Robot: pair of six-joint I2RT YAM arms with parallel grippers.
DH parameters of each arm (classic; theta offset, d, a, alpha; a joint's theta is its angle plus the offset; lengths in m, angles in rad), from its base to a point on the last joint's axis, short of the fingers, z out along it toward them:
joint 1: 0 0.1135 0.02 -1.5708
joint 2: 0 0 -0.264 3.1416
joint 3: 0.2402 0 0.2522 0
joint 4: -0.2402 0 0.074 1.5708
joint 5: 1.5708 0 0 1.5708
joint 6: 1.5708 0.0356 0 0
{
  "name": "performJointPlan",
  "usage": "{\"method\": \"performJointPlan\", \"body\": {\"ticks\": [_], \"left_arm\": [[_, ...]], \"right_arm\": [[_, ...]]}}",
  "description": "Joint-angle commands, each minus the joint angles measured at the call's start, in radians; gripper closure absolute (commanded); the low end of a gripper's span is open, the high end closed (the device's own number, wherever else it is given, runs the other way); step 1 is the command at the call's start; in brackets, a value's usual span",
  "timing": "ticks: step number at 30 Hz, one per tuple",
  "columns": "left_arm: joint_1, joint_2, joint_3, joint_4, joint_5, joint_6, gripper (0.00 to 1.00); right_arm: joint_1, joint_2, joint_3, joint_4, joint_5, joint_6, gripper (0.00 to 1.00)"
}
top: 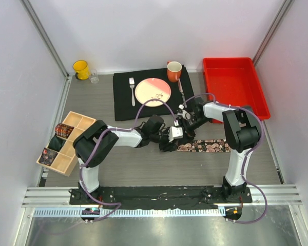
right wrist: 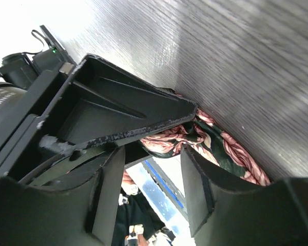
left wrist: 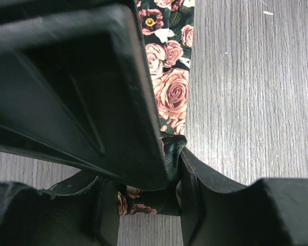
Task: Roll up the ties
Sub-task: Roll the tie at the center of the board.
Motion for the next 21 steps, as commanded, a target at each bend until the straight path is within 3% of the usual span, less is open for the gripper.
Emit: {"method": "performJointPlan", "body": {"ticks": [1,5,6,8,15,17,21], "left_arm": [[0.002,0.075,-0.025,-0.192,-0.103,0.032,0.78],[0.000,0.078,-0.025,-0.190,-0.096,0.029,0.77],[0.002,0.078,-0.024,-0.192,-0.093,0.028,0.76],[0.008,0.076,-0.025,-0.192,-0.077,0.023,0.72],[0.101,0.061,-0.042,-0.091,0.058,-0.028,0.41],[0.113,0.044,-0.057,-0.013,0.128,-0.016,0.26],[0.114,0.027,-0.093,0.116,0.161,-0.026,0.18]], "right_arm": [[0.036,0.039,0.023,0.018,0.028,-0.024,0.49],[0.034,0.063,0.028,0.024,0.050,-0.048,0.59],[0.034,0.067,0.025,0.033,0.054,-0.054,0.80],[0.032,0.073,0.020,0.035,0.103,-0.067,0.97],[-0.032,0.128,-0.025,-0.005,0.214,-0.156,0.99],[-0.052,0.158,-0.026,-0.019,0.240,-0.166,0.99],[-0.067,0.183,-0.026,-0.036,0.265,-0.160,0.99]]}}
